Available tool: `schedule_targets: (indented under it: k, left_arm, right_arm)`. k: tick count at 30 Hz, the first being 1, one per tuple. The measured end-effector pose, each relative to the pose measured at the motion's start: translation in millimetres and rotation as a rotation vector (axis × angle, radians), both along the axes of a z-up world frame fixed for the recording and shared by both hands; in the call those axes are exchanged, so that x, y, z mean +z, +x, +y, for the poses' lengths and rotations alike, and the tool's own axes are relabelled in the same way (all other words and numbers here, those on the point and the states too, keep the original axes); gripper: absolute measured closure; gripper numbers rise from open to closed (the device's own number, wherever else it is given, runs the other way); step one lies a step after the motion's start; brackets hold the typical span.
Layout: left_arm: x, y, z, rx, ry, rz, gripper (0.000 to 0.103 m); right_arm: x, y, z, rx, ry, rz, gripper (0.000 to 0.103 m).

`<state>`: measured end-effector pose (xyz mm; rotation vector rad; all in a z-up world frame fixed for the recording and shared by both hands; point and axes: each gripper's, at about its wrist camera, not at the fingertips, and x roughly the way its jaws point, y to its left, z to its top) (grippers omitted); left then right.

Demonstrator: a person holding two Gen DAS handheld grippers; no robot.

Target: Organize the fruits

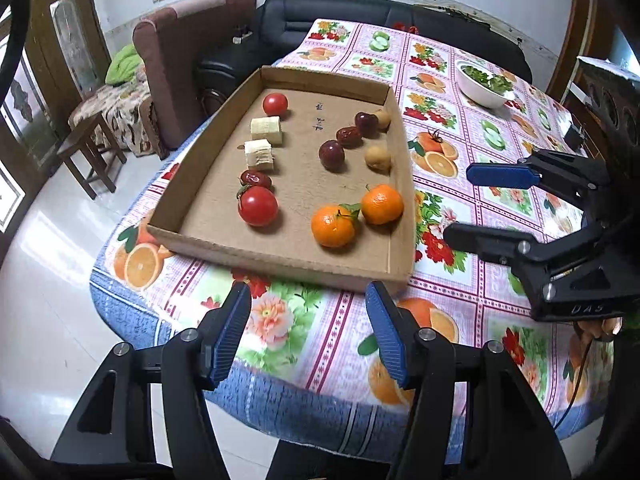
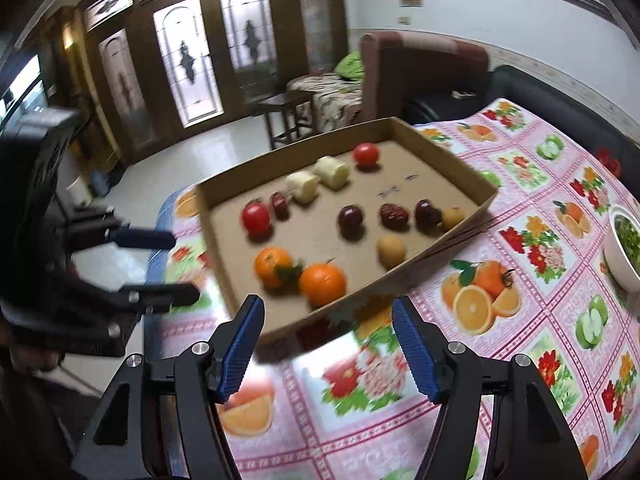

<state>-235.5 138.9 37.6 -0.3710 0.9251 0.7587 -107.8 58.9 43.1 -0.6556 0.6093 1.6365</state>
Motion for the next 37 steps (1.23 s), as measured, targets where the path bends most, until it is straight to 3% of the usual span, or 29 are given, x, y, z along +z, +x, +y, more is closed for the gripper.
schedule_targets:
  k: [9,30,37]
  left_arm:
    - [4.2,-9.1,-24.1,-0.023,0.024,-0.011,0.044]
    - [-1.1,-24.0,-35.0,-0.028,-0.023,-0.022,0.044]
    - [5.4,-29.7,-38.4,-0.013,0.033,-0.049,0.044]
  right_arm:
    - [-4.7,-23.6,-10.8,0.096,-0.015,-0.074,0.031]
    - [-14.9,-20.6,-16.3,0.066,-0.028,-0.061,0.031]
    - [-15.9,-25.8,-15.1,0.064,-0.033,-0.057,0.030]
